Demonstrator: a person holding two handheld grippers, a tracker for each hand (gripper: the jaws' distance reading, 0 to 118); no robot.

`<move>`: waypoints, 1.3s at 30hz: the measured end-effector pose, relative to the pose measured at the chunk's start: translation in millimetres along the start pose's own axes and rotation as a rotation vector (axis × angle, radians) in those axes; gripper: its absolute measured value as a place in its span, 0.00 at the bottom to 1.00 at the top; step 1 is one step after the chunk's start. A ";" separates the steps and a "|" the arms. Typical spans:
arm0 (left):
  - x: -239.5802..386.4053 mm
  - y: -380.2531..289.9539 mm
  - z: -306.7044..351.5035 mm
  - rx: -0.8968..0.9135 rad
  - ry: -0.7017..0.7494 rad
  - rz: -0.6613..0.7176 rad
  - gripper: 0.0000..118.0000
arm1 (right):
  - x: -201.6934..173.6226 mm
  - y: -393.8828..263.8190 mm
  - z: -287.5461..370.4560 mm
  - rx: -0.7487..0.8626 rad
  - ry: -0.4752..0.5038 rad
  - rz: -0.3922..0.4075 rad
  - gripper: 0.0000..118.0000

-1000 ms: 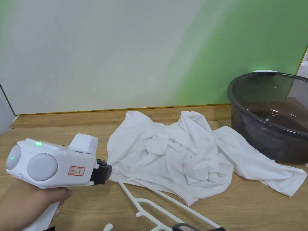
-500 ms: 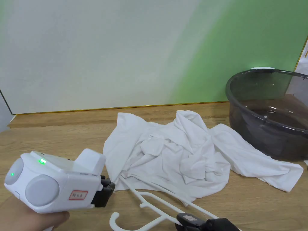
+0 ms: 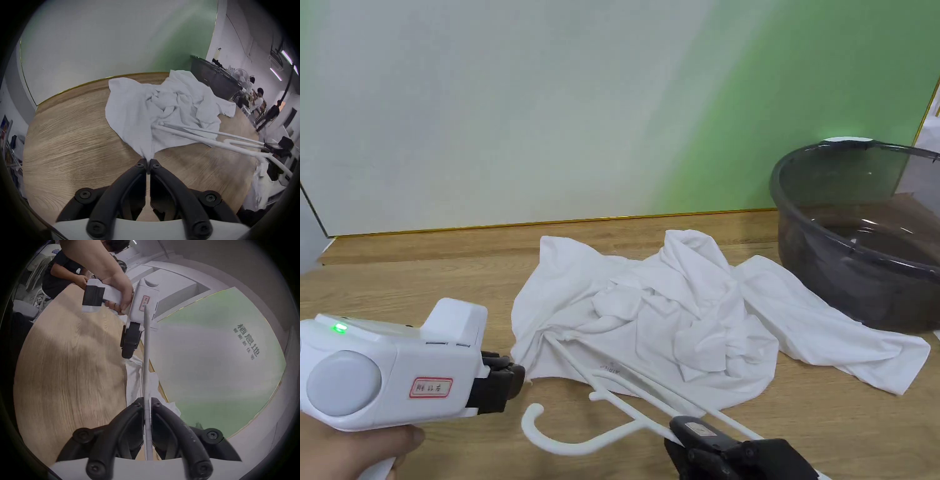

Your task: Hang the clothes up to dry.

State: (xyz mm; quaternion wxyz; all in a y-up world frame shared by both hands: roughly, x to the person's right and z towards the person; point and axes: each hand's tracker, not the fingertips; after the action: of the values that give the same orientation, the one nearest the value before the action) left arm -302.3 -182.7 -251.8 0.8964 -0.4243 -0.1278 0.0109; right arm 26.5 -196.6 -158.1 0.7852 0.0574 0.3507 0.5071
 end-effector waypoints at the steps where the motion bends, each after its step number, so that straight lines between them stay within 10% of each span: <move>1: 0.4 0.4 0.5 0.005 0.001 0.002 0.03 | -0.5 0.7 1.0 0.010 -0.011 -0.006 0.08; 35: -15.5 7.0 -4.5 0.021 -0.006 0.082 0.03 | 1.6 7.0 10.5 0.029 -0.014 -0.029 0.08; 39: -11.2 6.2 -3.8 0.019 -0.001 0.065 0.03 | 9.0 4.2 4.0 0.029 0.046 -0.188 0.08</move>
State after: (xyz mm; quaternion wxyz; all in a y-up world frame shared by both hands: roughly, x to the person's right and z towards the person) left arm -311.7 -183.0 -261.3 0.8995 -0.4195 -0.1144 0.0416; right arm 27.9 -185.9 -157.7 0.8200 0.0237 0.3798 0.4274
